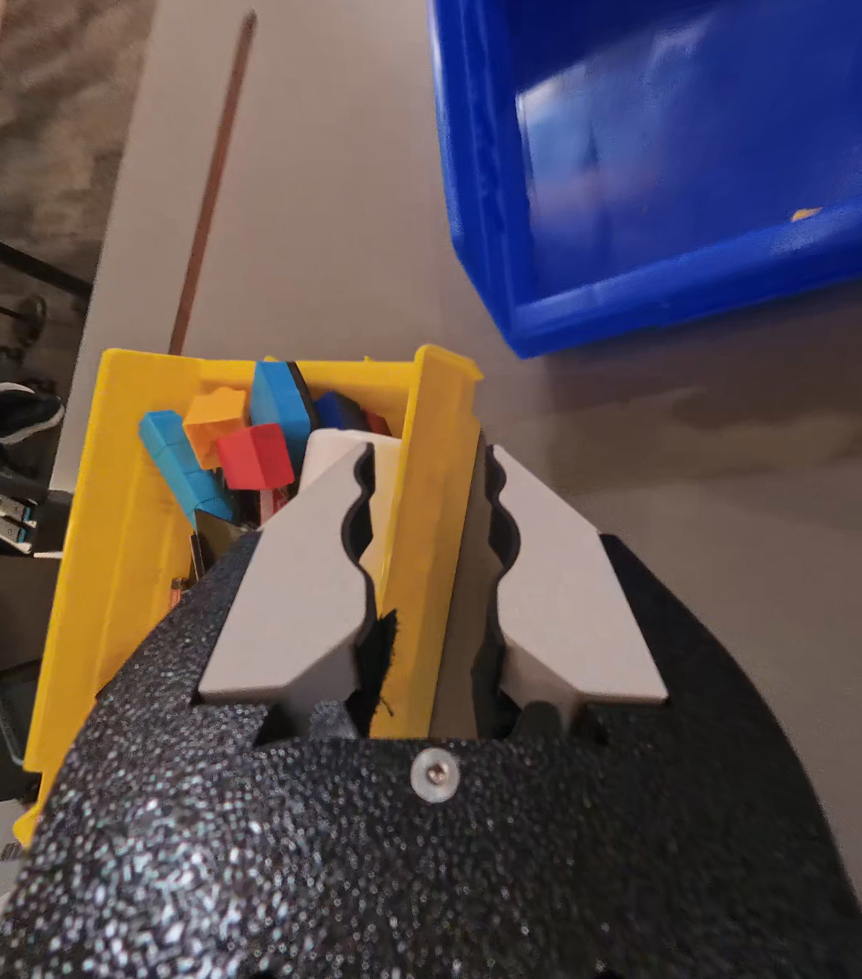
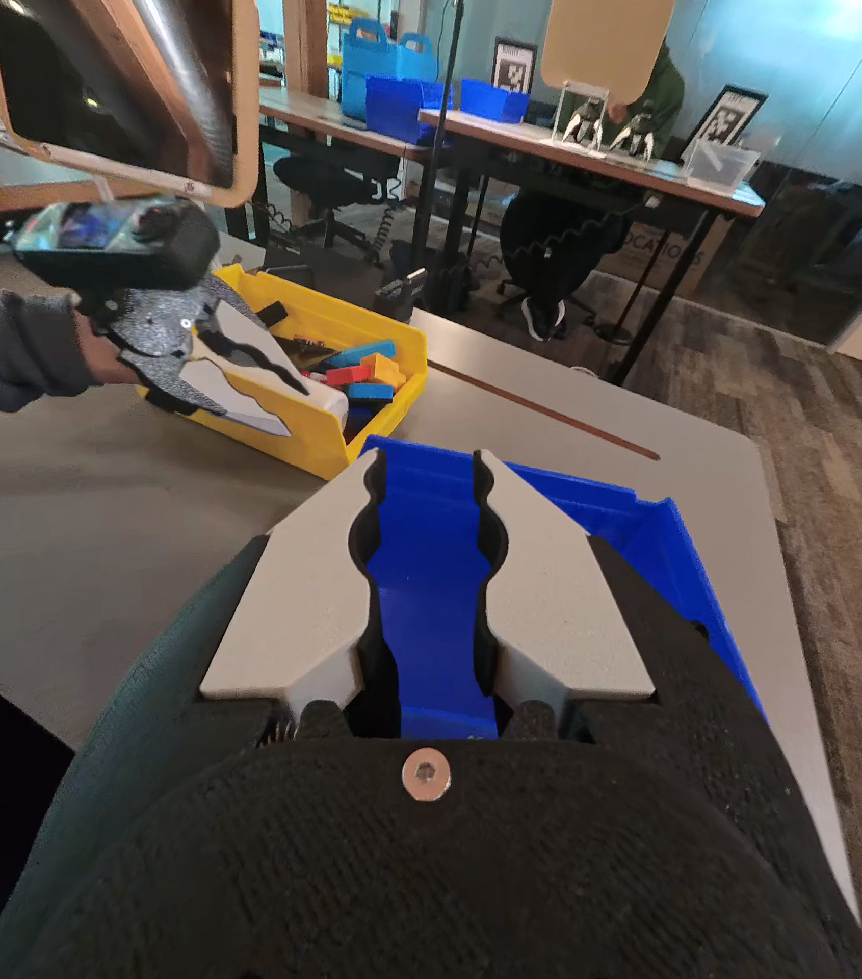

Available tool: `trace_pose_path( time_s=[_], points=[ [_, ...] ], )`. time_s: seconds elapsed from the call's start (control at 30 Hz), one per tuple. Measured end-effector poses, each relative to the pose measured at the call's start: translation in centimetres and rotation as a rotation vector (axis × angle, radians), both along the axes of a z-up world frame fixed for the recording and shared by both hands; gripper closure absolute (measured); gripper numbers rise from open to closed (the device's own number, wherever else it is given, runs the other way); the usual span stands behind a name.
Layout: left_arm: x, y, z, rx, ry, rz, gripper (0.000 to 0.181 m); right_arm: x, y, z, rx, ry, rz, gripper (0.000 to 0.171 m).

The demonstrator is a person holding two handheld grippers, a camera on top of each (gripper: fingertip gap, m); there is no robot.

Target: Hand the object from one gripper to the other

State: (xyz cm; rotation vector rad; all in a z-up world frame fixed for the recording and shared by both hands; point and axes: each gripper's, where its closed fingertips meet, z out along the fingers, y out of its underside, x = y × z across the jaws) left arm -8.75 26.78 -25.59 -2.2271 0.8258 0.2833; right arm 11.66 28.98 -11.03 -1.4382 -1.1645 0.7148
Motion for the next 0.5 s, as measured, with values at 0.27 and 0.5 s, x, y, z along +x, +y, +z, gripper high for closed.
trace_pose_path(
  time_s=[0.27, 0.5],
  points=[
    [-1.6, -3.8, -1.4, -0.201, 0.066, -0.041, 0.174, -0.6, 0.0, -1.0, -0.028, -0.046, -0.01, 0.14],
    [-5.0, -15.2, -1.6, -0.383, -0.034, -0.152, 0.171, -0.7, 0.1, -1.8, -0.029, -0.086, -0.014, 0.14]
  ],
)
